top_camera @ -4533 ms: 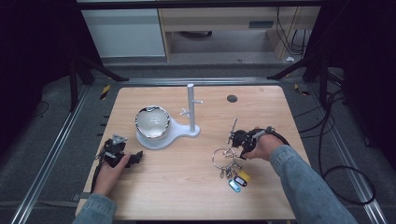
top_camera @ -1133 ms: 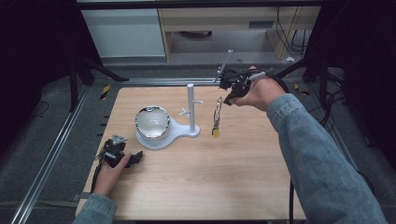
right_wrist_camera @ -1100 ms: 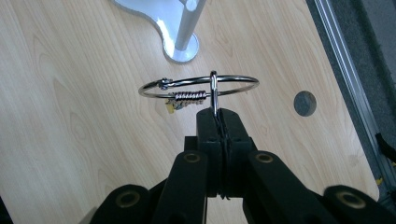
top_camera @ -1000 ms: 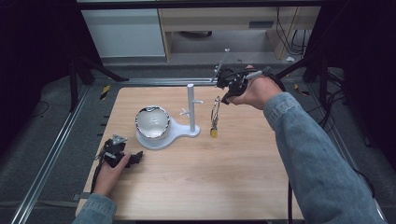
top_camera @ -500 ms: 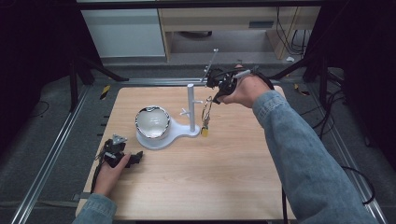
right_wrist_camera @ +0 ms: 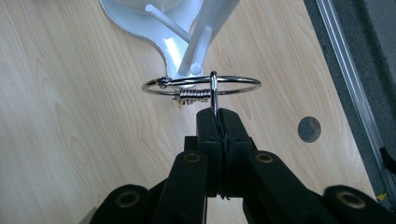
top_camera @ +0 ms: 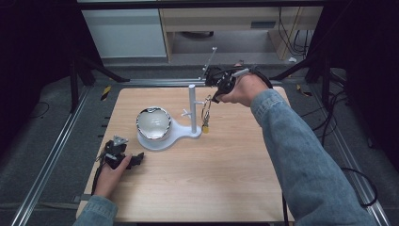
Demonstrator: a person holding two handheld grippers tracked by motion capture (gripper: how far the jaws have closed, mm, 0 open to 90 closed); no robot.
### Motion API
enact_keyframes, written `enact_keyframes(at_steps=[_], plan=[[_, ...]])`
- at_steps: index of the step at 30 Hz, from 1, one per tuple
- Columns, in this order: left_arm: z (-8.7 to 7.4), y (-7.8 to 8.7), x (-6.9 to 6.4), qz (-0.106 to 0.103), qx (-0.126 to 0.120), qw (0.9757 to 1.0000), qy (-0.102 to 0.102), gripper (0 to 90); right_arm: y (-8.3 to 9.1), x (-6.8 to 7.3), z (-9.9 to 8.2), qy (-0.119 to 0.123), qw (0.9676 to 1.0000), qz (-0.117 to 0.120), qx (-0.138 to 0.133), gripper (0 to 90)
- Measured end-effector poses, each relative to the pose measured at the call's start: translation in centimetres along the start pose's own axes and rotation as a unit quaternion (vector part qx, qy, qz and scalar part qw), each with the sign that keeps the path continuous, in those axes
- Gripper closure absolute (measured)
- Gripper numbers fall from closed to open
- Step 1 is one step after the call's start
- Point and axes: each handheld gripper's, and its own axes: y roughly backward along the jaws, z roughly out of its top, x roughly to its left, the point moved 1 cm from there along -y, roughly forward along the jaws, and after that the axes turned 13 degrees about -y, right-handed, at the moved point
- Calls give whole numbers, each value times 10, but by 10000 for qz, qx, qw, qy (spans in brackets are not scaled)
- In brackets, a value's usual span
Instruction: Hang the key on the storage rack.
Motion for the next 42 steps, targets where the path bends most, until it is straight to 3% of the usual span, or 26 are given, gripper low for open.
enact_keyframes(at_steps=[16, 42], plan=[[0, 0, 0, 1, 2, 10000, -3, 0, -1, 1, 12, 52, 10000, 16, -41, 888], [0, 0, 0, -9, -6, 10000, -5, 0, -17, 1, 22, 97, 9998, 154, 35, 888]])
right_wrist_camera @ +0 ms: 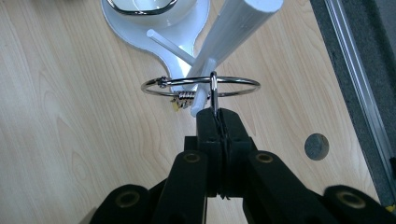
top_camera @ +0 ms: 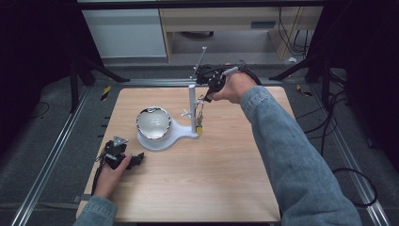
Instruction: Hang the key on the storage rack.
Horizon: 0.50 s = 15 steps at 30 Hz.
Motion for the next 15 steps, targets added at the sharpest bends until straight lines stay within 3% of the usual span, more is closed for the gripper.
enact_keyframes(at_steps=[15], plan=[[0, 0, 0, 1, -1, 10000, -6, 0, -10, -4, 2, -7, 9999, 89, 70, 887]])
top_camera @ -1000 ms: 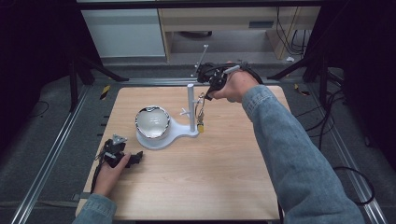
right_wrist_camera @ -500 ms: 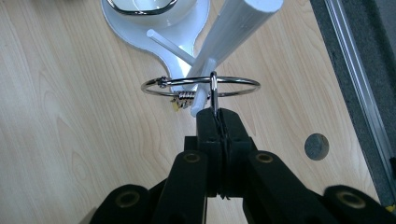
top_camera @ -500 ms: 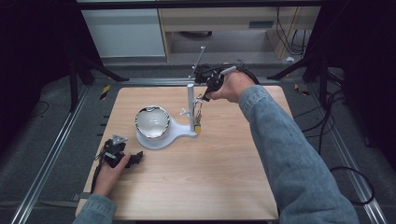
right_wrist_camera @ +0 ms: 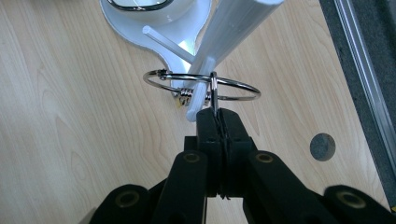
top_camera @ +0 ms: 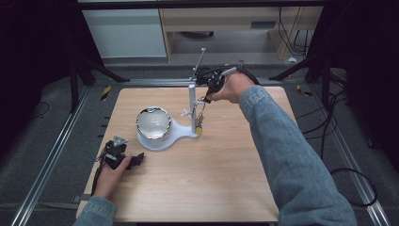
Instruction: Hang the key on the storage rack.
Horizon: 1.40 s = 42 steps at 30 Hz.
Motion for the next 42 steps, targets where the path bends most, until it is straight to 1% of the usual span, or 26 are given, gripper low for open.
enact_keyframes(at_steps=[3, 4, 9, 13, 21, 30, 32, 34, 35, 36, 38, 40, 42], plan=[[0, 0, 0, -1, 1, 10000, -1, 0, -1, -1, 0, -16, 10000, 26, -8, 886], [0, 0, 0, -1, 2, 10000, -3, 0, -1, -2, 0, -56, 10000, 27, 5, 886], [0, 0, 0, -4, 2, 10000, -6, 0, -3, -4, 1, -4, 10000, 65, -5, 882], [0, 0, 0, -4, 2, 10000, -8, 0, -3, -6, 1, -18, 10000, 34, 1, 836], [0, 0, 0, -4, 2, 10000, -7, 0, 3, -11, -4, -96, 9999, -55, -59, 854], [0, 0, 0, -3, 1, 10000, -15, 0, 7, -15, -9, -126, 9999, -94, -70, 835], [0, 0, 0, -5, 0, 10000, -7, 0, 7, -15, -11, -177, 9998, -93, -36, 824], [0, 1, 0, -6, 0, 10000, -9, 0, 8, -16, -12, -141, 9998, -109, -30, 796], [0, 1, 0, -6, 0, 10000, -10, 0, 8, -15, -13, -187, 9998, -106, -35, 782], [0, 1, 0, -5, 0, 10000, -9, 0, 9, -16, -13, -153, 9998, -136, -44, 762], [0, 1, 0, -5, 0, 10000, -10, 0, 9, -16, -15, -204, 9997, -144, -58, 720], [0, 1, 0, -5, 0, 10000, -11, 0, 9, -17, -17, -214, 9996, -191, -21, 644], [0, 1, 0, -5, 0, 10000, -10, 0, 9, -17, -18, -224, 9995, -206, -5, 592]])
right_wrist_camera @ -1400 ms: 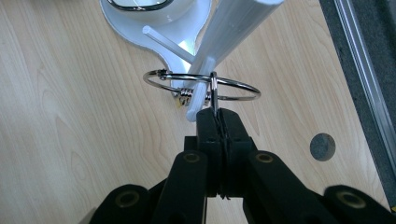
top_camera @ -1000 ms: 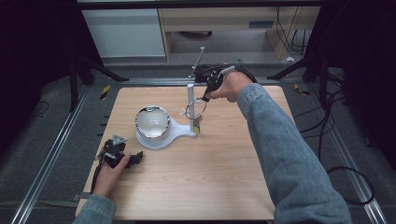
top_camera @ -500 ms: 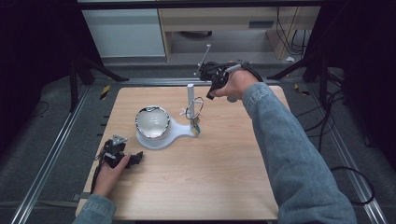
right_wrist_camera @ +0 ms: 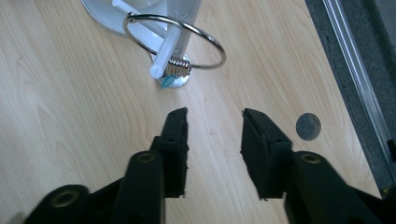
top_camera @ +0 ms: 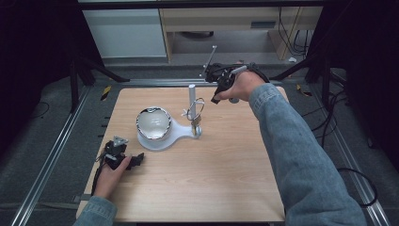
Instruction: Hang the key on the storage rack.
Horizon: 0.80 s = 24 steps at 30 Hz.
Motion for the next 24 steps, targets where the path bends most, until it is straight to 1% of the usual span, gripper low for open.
enact_keyframes(at_steps=[3, 5, 6, 9, 10, 11, 12, 13, 14, 15, 16, 20, 21, 22, 24], plan=[[0, 0, 0, 0, 0, 10000, 1, 0, 0, 0, -4, 24, 10000, -3, 48, 538], [0, 0, 0, -1, 0, 10000, -1, 0, 0, 0, -5, 43, 10000, -7, 31, 503], [0, 0, 0, 0, 1, 10000, -4, 0, 0, 1, -6, 21, 10000, -39, 37, 494], [0, 0, 0, 0, 0, 10000, -3, 0, 0, 1, -9, -24, 10000, -32, 17, 451], [0, 0, 0, 0, 0, 10000, -2, 0, 0, 0, -10, 31, 10000, -42, 23, 440], [0, 0, 0, 0, 0, 10000, -1, 0, -1, 1, -11, -12, 10000, -49, 19, 418], [0, 0, 0, 0, 0, 10000, -2, 0, -1, 1, -12, 17, 10000, -59, 4, 399], [0, 0, 0, -1, 0, 10000, -1, 0, -1, 2, -13, -41, 10000, -81, 16, 374], [0, 0, 0, -1, 0, 10000, -3, 0, -2, 1, -14, 45, 9999, -99, -2, 368], [0, 0, 0, 0, -1, 10000, -2, 0, -2, 2, -15, 15, 10000, -70, -2, 353], [0, 0, 0, -1, -1, 10000, -2, 0, -3, 2, -16, 35, 10000, -72, 6, 334], [0, 0, 0, 0, 0, 10000, -3, 0, -6, 2, -19, 1, 9999, -149, 7, 245], [0, 0, 0, 0, -1, 10000, -3, 0, -6, 3, -20, -72, 9999, -153, 18, 229], [0, 0, 0, 0, -2, 10000, -1, 0, -8, 2, -22, -54, 9999, -134, -24, 205], [0, 0, 0, -1, 0, 10000, -2, 0, -9, 2, -23, -132, 9998, -131, -32, 163]])
